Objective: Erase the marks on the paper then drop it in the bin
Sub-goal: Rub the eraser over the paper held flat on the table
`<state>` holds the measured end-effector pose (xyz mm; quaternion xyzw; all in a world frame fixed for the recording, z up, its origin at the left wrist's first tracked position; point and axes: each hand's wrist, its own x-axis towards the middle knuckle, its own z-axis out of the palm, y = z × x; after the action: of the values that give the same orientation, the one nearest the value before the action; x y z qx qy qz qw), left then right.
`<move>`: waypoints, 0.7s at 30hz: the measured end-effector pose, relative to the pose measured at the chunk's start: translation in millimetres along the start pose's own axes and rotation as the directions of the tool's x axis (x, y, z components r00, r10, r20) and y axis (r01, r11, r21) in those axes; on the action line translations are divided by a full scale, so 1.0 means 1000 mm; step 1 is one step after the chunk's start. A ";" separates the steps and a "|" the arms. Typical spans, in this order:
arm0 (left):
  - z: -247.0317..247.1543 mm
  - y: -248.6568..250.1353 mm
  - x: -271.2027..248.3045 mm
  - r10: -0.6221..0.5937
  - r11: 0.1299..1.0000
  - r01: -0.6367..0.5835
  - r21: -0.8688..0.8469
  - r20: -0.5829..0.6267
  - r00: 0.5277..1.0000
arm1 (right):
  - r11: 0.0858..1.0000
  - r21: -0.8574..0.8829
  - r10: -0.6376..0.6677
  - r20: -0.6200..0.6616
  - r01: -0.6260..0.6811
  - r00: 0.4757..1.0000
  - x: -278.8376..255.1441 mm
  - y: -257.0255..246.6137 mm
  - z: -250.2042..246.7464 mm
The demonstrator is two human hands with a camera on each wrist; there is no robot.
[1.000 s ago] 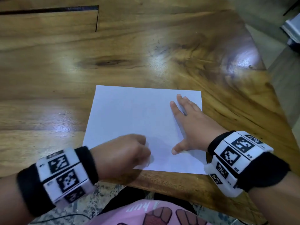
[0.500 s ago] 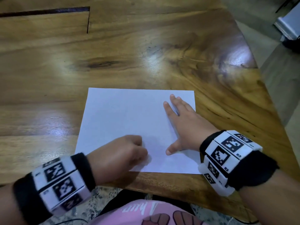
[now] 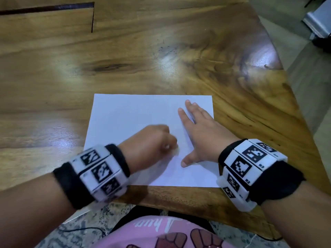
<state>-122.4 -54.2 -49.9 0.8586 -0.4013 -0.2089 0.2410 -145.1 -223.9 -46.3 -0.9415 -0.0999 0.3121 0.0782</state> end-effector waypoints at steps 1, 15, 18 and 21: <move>0.002 0.001 -0.014 0.016 0.999 -0.015 -0.031 0.039 0.999 | 1.000 0.004 -0.001 0.000 0.001 1.000 0.000 0.000 -0.001; 0.002 -0.002 -0.020 0.000 1.000 0.000 -0.005 0.086 0.996 | 1.000 0.006 0.001 0.006 -0.001 1.000 -0.001 -0.001 -0.002; 0.003 0.002 -0.047 -0.027 0.999 0.035 -0.038 0.190 0.981 | 1.000 -0.002 -0.002 0.004 0.002 1.000 -0.001 -0.001 -0.001; -0.002 0.002 -0.027 -0.016 0.999 0.023 -0.045 0.145 0.989 | 1.000 -0.003 -0.004 0.005 0.004 1.000 -0.001 -0.001 -0.001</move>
<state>-138.2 -34.0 -42.7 0.8393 -0.4044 -0.2820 0.2292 -145.5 -223.1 -44.8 -0.9407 -0.1026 0.3139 0.0771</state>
